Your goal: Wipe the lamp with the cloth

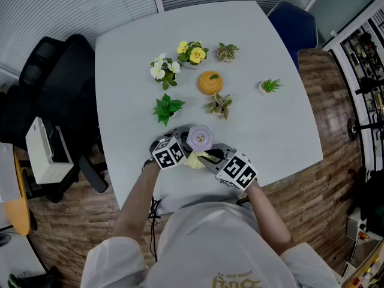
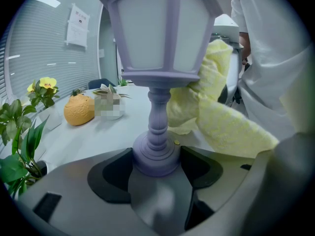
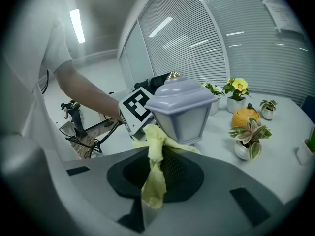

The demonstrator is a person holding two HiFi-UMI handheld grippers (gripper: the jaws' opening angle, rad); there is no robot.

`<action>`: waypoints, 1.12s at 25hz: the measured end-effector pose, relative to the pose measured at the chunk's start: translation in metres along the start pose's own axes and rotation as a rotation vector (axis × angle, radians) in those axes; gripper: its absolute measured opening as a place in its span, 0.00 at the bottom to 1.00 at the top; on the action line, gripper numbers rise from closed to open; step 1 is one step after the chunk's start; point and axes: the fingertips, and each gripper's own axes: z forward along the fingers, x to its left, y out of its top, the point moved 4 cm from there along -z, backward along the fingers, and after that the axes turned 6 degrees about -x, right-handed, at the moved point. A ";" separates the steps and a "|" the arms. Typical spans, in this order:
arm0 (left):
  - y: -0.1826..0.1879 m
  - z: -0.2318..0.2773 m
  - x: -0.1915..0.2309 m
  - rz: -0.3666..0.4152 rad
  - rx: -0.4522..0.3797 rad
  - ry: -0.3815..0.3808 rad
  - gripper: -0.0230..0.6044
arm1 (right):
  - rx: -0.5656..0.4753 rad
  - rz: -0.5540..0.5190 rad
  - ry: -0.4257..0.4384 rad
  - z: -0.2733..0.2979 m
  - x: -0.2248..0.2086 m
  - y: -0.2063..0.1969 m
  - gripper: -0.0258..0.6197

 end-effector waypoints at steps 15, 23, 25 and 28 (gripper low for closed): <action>0.001 0.000 -0.001 0.000 -0.001 0.001 0.52 | 0.045 0.038 -0.060 0.016 -0.015 -0.006 0.13; 0.001 0.000 -0.001 0.004 -0.004 0.004 0.52 | 0.051 0.064 -0.059 0.020 -0.019 -0.010 0.13; 0.000 0.000 -0.001 0.004 -0.003 0.004 0.52 | 0.057 0.067 -0.060 0.021 -0.019 -0.012 0.13; 0.000 0.000 -0.001 0.004 -0.003 0.004 0.52 | 0.093 0.065 -0.068 0.023 -0.021 -0.019 0.13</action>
